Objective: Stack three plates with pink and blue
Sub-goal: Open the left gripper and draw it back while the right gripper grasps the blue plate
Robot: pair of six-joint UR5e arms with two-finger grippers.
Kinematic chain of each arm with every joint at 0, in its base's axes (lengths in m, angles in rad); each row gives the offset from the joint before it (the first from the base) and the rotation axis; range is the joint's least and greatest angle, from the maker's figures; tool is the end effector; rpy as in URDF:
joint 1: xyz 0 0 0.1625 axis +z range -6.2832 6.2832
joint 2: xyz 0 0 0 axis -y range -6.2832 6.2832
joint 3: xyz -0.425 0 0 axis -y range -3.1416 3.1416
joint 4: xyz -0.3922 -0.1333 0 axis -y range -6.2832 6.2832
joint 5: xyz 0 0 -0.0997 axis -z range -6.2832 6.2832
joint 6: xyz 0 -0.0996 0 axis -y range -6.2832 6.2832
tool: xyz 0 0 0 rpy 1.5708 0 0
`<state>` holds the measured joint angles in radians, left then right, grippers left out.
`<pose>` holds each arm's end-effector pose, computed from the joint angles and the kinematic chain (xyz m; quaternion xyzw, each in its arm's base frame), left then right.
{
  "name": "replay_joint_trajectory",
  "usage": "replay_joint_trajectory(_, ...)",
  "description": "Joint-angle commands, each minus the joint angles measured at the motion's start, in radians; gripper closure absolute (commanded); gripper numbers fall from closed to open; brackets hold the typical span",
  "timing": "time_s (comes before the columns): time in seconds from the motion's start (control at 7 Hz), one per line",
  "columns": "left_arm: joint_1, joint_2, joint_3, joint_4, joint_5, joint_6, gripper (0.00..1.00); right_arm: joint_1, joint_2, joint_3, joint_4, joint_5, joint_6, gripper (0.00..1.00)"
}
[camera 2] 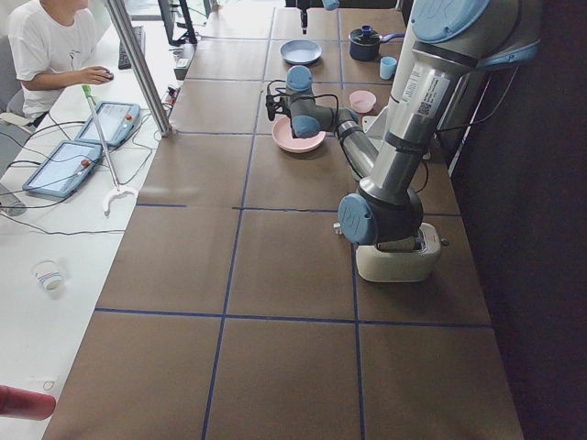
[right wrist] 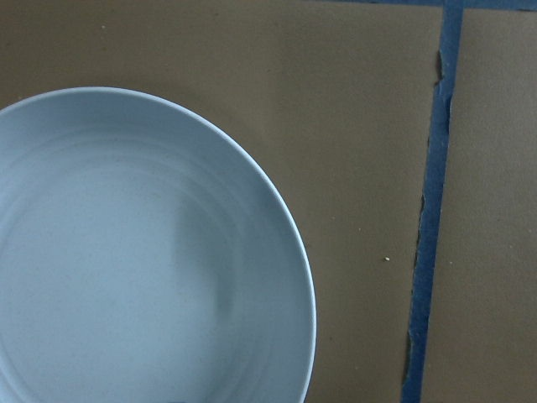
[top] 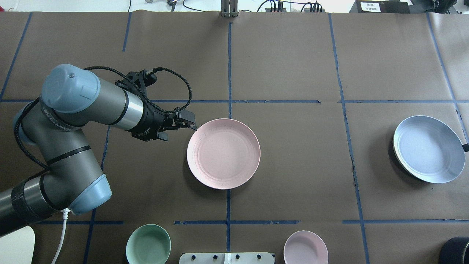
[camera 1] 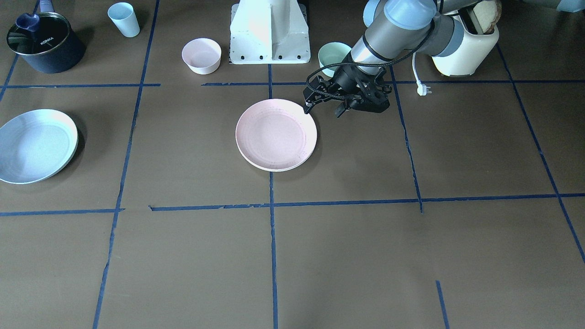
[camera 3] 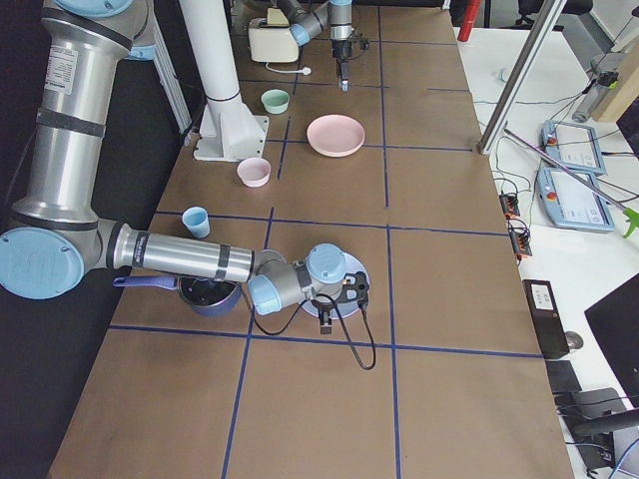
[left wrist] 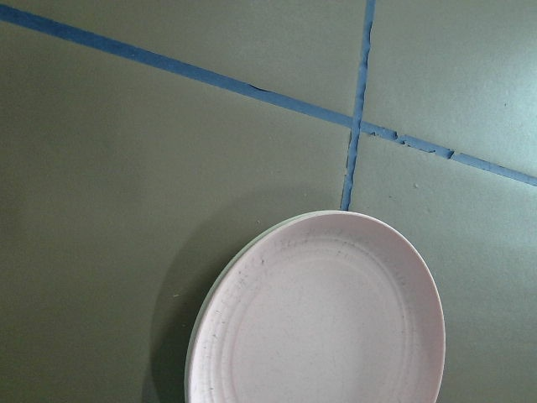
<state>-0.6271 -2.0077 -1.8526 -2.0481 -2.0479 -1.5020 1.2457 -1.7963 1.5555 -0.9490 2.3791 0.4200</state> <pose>0.4295 -0.4194 0.2290 0.0029 0.5809 -0.0934 0.8086 -0.0710 -0.4024 0.6971 0.0216 -0.4230 -0.0316 0.9053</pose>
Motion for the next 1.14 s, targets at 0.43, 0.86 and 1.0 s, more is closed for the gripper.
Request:
replay_joint_trajectory(0.43,-0.002,0.021,-0.017,0.0,0.002,-0.001,0.0,-0.057,0.055,-0.137,0.161,-0.028,0.137,0.75)
replay_joint_trajectory(0.86,-0.002,0.027,-0.02,0.0,0.002,-0.001,0.0,-0.058,0.057,-0.135,0.174,-0.023,0.128,1.0)
replay_joint_trajectory(1.0,-0.002,0.027,-0.02,0.0,0.002,-0.001,0.0,-0.058,0.073,-0.134,0.209,-0.006,0.125,1.0)
